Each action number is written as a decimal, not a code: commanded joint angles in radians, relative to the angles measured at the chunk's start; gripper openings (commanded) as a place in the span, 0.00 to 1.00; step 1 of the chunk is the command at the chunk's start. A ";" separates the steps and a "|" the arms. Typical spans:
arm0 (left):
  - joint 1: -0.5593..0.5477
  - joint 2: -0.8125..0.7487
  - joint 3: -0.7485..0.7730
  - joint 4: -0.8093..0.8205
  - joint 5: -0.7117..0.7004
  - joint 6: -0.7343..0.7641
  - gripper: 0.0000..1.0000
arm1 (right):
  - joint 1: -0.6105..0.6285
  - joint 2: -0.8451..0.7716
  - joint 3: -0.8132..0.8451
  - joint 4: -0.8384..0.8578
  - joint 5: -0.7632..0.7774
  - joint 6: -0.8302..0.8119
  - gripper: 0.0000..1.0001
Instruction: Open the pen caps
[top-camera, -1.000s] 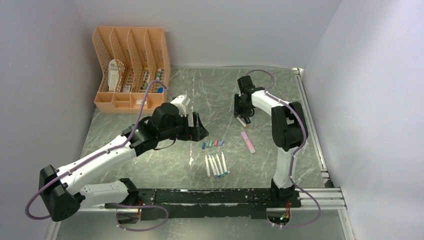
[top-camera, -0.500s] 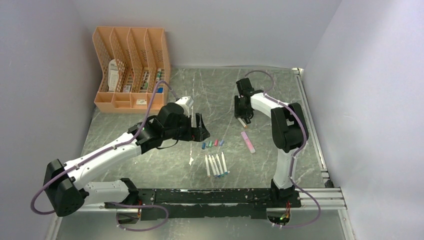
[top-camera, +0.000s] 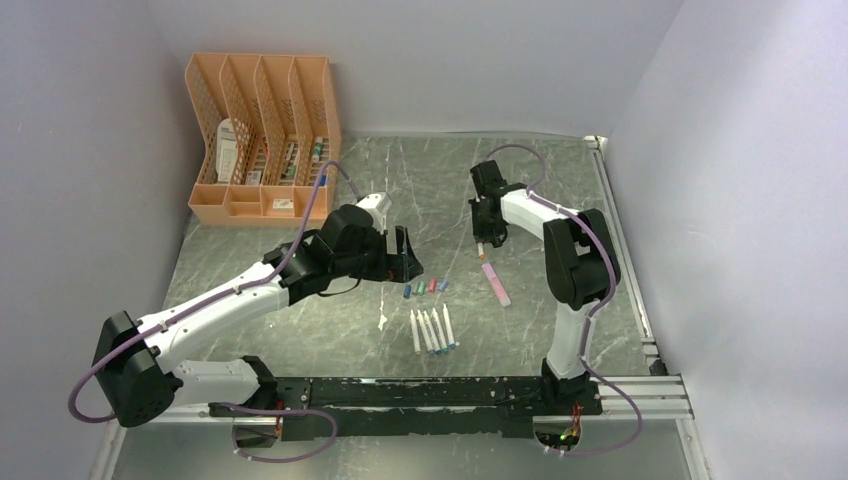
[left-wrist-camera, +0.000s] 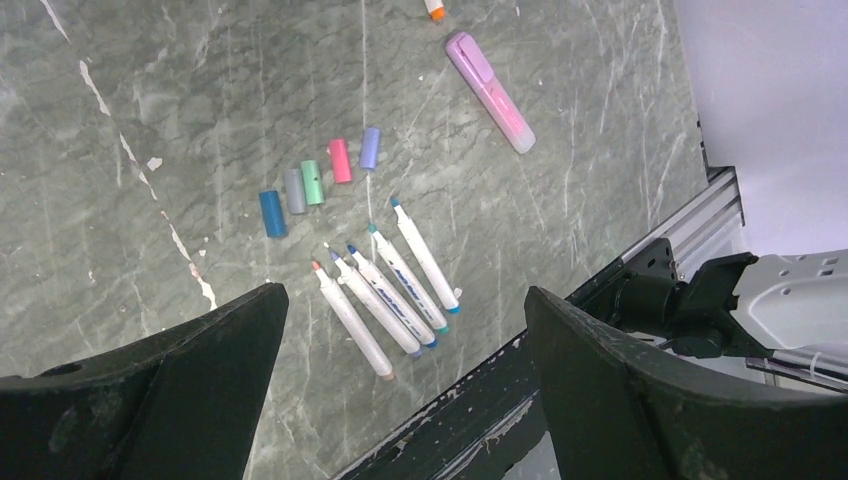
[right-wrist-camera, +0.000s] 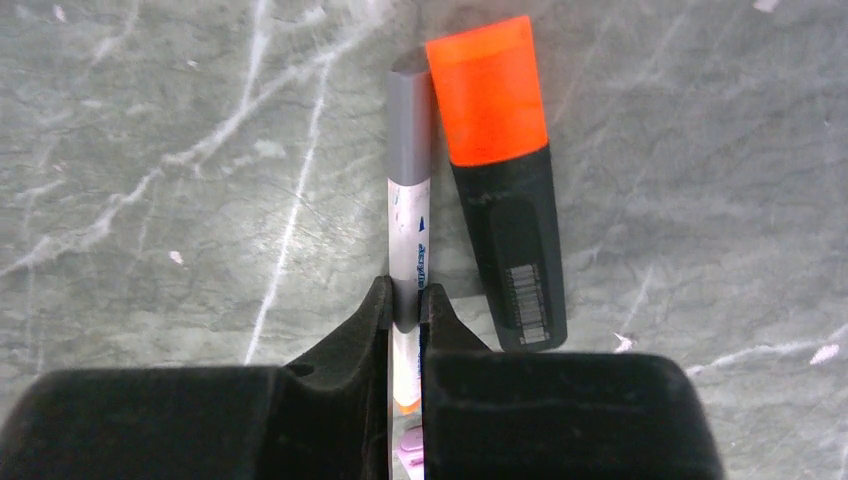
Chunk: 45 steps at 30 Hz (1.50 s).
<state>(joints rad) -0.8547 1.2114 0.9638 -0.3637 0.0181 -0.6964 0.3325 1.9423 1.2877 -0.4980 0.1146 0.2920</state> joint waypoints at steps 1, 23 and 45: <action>-0.005 -0.006 0.001 0.053 0.008 0.000 1.00 | 0.001 0.022 0.086 -0.061 -0.058 -0.033 0.00; -0.006 -0.270 -0.218 0.575 0.144 -0.098 1.00 | 0.319 -0.909 -0.577 0.531 -0.837 0.444 0.00; -0.005 -0.235 -0.286 0.676 0.167 -0.206 0.69 | 0.350 -0.979 -0.518 0.435 -0.669 0.417 0.00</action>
<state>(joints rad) -0.8547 0.9600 0.7010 0.2264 0.1425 -0.8642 0.6739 0.9668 0.7376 -0.0662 -0.5716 0.7174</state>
